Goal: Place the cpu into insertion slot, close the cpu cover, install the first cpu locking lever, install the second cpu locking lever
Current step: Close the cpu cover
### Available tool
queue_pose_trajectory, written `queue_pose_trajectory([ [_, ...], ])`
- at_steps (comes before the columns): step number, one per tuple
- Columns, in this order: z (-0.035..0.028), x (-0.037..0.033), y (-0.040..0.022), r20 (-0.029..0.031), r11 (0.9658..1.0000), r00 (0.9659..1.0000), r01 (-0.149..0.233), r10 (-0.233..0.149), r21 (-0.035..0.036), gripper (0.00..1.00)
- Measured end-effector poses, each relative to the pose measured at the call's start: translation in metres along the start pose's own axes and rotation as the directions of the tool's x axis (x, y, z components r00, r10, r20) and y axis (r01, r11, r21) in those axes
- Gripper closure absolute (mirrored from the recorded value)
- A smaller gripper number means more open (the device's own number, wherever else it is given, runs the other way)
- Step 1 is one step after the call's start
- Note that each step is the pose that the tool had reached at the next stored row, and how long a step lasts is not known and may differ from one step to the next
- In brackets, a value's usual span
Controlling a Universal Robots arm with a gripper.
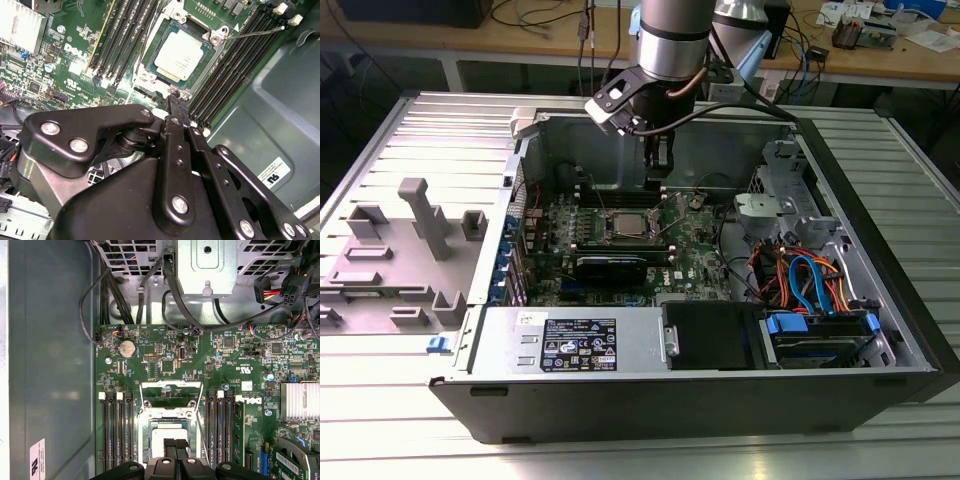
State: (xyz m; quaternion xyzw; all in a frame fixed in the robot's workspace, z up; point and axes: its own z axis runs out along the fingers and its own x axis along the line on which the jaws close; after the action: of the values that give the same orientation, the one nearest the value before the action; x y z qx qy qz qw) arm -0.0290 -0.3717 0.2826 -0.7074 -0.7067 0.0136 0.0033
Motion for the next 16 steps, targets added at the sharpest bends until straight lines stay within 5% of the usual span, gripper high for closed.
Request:
queue_pose_trajectory([
  [8,0.0003,0.0,0.0027,0.0007,1.0,1.0,0.008,-0.008,-0.0004,0.89],
  [16,0.0047,0.0001,0.0245,0.0019,0.9994,0.9994,0.033,-0.033,-0.0007,0.89],
])
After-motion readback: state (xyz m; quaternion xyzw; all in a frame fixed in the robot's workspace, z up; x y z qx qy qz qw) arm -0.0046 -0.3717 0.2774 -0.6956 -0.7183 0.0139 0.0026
